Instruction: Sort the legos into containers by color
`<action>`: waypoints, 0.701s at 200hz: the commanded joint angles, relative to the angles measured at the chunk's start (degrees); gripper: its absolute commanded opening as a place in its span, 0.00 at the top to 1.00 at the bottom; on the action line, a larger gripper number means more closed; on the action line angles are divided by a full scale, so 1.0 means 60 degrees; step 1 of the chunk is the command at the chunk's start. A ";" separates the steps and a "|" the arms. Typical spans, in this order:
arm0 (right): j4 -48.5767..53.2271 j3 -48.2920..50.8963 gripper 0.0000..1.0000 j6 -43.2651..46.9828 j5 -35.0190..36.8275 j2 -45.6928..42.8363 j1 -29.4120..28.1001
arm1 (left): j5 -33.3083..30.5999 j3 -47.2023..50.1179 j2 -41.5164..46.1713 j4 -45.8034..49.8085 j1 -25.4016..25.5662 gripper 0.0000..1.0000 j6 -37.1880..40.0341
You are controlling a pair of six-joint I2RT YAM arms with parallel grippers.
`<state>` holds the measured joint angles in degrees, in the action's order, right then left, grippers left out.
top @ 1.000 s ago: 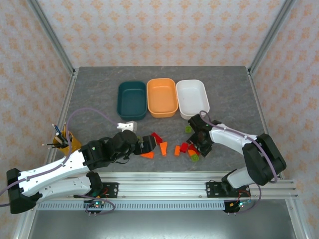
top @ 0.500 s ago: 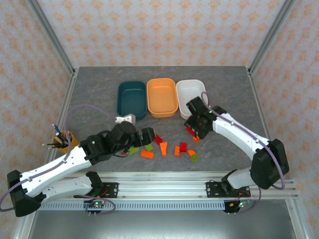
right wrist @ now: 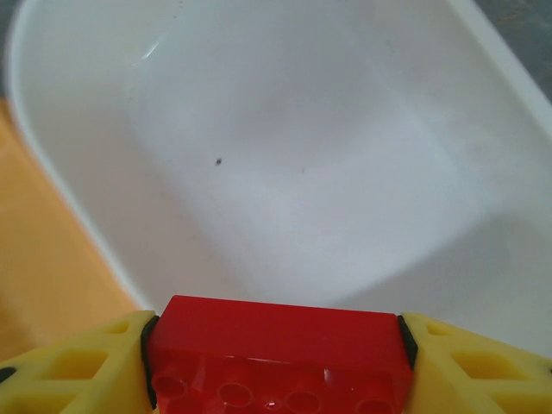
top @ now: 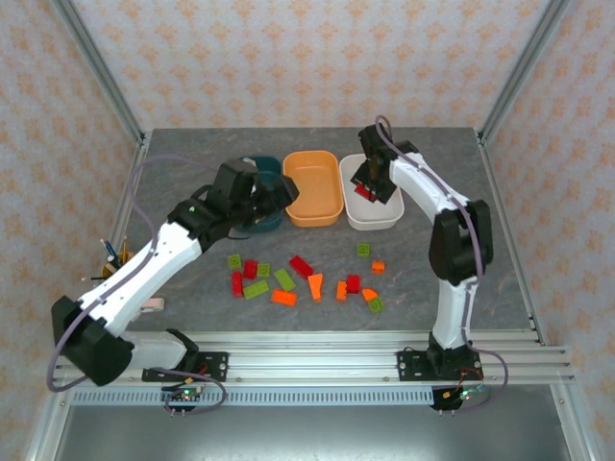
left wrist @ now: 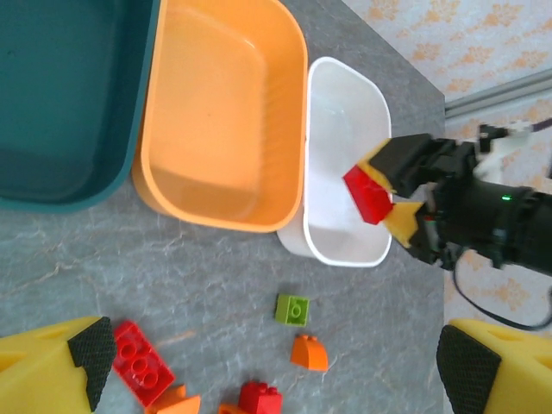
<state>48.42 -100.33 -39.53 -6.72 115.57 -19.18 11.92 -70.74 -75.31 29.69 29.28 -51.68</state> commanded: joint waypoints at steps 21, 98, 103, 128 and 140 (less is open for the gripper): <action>0.0885 -0.1992 0.34 0.0332 -0.0292 0.2109 0.0421 | 0.0752 -0.1001 -0.1144 -0.0453 -0.0503 0.02 0.0314; 0.1382 -0.3020 0.18 0.0703 0.0034 0.1573 0.0269 | -0.0120 -0.1116 -0.0731 0.1366 -0.0675 0.04 0.0460; 0.1311 -0.2965 0.18 0.0819 0.0147 0.1243 0.0159 | -0.0301 -0.1094 -0.0616 0.1706 -0.0675 0.05 0.0503; 0.0303 -0.1743 0.19 0.1737 0.0307 -0.0836 -0.0751 | -0.1233 -0.0565 0.0096 0.3647 -0.0772 0.07 0.0875; -0.0880 -0.0377 0.19 0.2298 -0.0106 -0.2076 -0.1443 | -0.1501 0.0037 0.0450 0.4185 -0.0899 0.07 0.1113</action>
<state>51.83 -111.59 -33.10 -6.85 119.94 -20.21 9.52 -75.00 -77.45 41.52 25.39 -48.82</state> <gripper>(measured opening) 0.813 0.928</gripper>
